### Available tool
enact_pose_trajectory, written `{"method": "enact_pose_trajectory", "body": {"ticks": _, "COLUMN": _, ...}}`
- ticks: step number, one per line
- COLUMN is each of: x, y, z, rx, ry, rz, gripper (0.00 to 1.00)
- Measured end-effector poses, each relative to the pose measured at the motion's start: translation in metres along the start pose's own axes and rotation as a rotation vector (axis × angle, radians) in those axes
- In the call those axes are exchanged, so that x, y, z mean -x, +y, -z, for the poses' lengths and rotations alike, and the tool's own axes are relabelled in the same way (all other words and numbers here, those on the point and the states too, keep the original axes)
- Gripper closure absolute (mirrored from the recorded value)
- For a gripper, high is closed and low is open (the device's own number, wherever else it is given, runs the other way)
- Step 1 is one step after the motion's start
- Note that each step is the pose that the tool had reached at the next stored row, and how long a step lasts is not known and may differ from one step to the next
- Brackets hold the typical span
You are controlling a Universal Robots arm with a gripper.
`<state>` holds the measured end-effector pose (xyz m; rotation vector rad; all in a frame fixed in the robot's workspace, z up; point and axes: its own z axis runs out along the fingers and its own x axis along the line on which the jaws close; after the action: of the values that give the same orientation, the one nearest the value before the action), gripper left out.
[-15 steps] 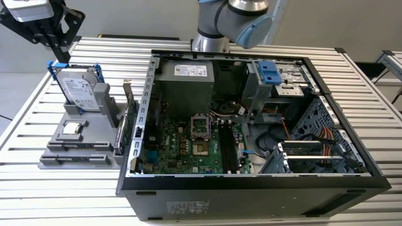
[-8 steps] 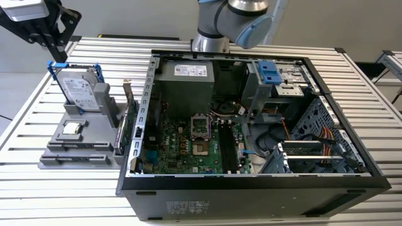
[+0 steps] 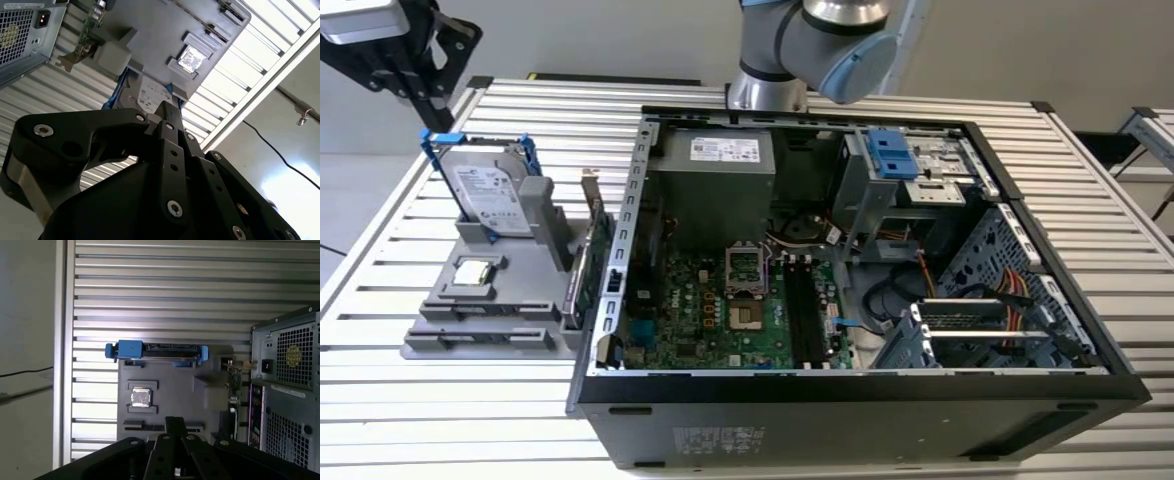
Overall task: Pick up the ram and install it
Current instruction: 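Reach for the ram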
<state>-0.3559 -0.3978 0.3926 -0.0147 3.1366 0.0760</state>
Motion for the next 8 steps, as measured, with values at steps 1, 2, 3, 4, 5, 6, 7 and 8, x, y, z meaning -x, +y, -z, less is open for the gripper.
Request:
{"method": "enact_pose_trajectory", "body": {"ticks": 1, "x": -0.0003, "y": 0.0, "z": 0.0, "rx": 0.0, "ry": 0.0, "rz": 0.0, "gripper": 1.0}}
{"method": "enact_pose_trajectory", "body": {"ticks": 2, "x": -0.0003, "y": 0.0, "z": -0.0001, "rx": 0.0, "ry": -0.0001, "rz": 0.0, "gripper": 1.0}}
{"method": "enact_pose_trajectory", "body": {"ticks": 3, "x": -0.0003, "y": 0.0, "z": -0.0001, "rx": 0.0001, "ry": -0.0001, "rz": 0.0, "gripper": 1.0}}
{"method": "enact_pose_trajectory", "body": {"ticks": 4, "x": -0.0003, "y": 0.0, "z": -0.0001, "rx": 0.0001, "ry": -0.0001, "rz": 0.0, "gripper": 1.0}}
{"method": "enact_pose_trajectory", "body": {"ticks": 5, "x": -0.0004, "y": 0.0, "z": -0.0001, "rx": 0.0003, "ry": -0.0002, "rz": 0.0, "gripper": 1.0}}
{"method": "enact_pose_trajectory", "body": {"ticks": 6, "x": -0.0004, "y": 0.0, "z": -0.0001, "rx": 0.0006, "ry": -0.0001, "rz": 0.0, "gripper": 1.0}}
{"method": "enact_pose_trajectory", "body": {"ticks": 7, "x": -0.0004, "y": 0.0, "z": -0.0001, "rx": 0.0007, "ry": -0.0002, "rz": 0.0, "gripper": 1.0}}
{"method": "enact_pose_trajectory", "body": {"ticks": 8, "x": -0.0003, "y": -0.0001, "z": -0.0001, "rx": 0.0007, "ry": -0.0001, "rz": 0.0, "gripper": 1.0}}
